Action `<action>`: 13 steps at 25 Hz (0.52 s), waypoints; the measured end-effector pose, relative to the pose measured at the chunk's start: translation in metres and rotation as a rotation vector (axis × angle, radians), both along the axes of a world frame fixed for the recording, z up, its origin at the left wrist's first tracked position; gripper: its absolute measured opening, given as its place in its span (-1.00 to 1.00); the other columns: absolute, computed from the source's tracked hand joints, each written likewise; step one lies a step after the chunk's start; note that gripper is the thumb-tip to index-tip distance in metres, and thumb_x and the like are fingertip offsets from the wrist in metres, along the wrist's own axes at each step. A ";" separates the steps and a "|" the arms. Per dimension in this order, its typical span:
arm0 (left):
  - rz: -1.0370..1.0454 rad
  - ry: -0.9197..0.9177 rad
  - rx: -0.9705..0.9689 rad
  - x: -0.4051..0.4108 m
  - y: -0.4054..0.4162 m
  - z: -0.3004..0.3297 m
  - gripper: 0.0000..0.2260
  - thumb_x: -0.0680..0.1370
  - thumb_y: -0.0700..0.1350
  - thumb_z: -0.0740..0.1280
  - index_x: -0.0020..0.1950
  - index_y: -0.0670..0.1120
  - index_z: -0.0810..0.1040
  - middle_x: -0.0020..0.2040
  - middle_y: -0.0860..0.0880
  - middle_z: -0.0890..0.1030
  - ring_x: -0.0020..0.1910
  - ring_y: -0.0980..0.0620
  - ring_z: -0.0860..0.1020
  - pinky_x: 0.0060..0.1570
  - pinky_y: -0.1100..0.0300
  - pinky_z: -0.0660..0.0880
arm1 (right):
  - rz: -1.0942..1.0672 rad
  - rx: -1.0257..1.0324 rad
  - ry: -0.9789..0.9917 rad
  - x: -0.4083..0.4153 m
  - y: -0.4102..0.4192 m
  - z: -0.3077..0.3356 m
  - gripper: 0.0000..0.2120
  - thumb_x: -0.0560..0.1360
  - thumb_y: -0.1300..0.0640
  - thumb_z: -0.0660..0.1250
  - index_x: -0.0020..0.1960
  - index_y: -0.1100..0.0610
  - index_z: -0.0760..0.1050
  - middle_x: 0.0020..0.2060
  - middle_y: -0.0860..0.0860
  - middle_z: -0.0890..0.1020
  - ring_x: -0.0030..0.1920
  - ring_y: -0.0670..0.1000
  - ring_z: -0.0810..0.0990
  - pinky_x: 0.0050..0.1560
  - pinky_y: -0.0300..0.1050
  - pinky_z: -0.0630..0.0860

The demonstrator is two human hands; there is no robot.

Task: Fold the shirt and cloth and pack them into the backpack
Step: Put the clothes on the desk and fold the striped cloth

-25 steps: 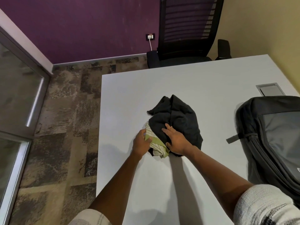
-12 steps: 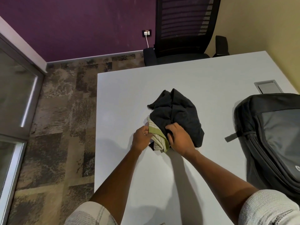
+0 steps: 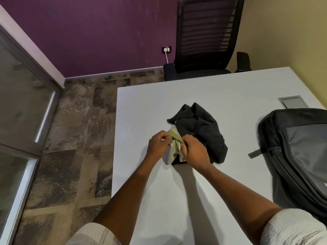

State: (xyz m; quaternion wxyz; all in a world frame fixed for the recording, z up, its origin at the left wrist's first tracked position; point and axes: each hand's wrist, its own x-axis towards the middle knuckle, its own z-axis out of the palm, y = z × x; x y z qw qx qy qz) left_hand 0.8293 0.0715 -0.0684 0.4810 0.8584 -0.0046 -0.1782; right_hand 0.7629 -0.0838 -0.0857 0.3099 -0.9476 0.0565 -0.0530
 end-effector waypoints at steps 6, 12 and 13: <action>-0.033 -0.280 0.092 -0.009 0.005 0.042 -0.83 0.66 -0.07 0.23 -0.09 -0.12 0.46 -0.24 -0.03 0.54 -0.27 0.01 0.48 -0.24 0.06 0.46 | -0.028 0.054 -0.067 -0.002 0.003 0.042 -0.95 0.58 0.09 0.21 -0.06 -0.01 0.41 -0.30 -0.10 0.55 -0.33 -0.08 0.49 -0.36 -0.19 0.34; -0.048 -0.482 0.120 -0.021 0.014 0.084 -0.89 0.68 -0.10 0.20 0.06 -0.08 0.49 -0.11 -0.05 0.58 -0.14 -0.04 0.58 -0.15 0.11 0.56 | -0.063 0.102 -0.168 -0.006 0.002 0.077 -0.91 0.57 0.12 0.23 -0.05 -0.05 0.47 -0.24 -0.13 0.57 -0.26 -0.13 0.52 -0.32 -0.28 0.31; -0.049 -0.522 0.133 -0.025 0.016 0.092 -0.87 0.68 -0.10 0.20 0.09 -0.10 0.51 -0.08 -0.07 0.60 -0.11 -0.03 0.57 -0.12 0.13 0.57 | -0.064 0.108 -0.189 -0.008 0.002 0.082 -0.91 0.55 0.12 0.24 -0.06 -0.05 0.47 -0.23 -0.14 0.56 -0.24 -0.13 0.53 -0.30 -0.23 0.37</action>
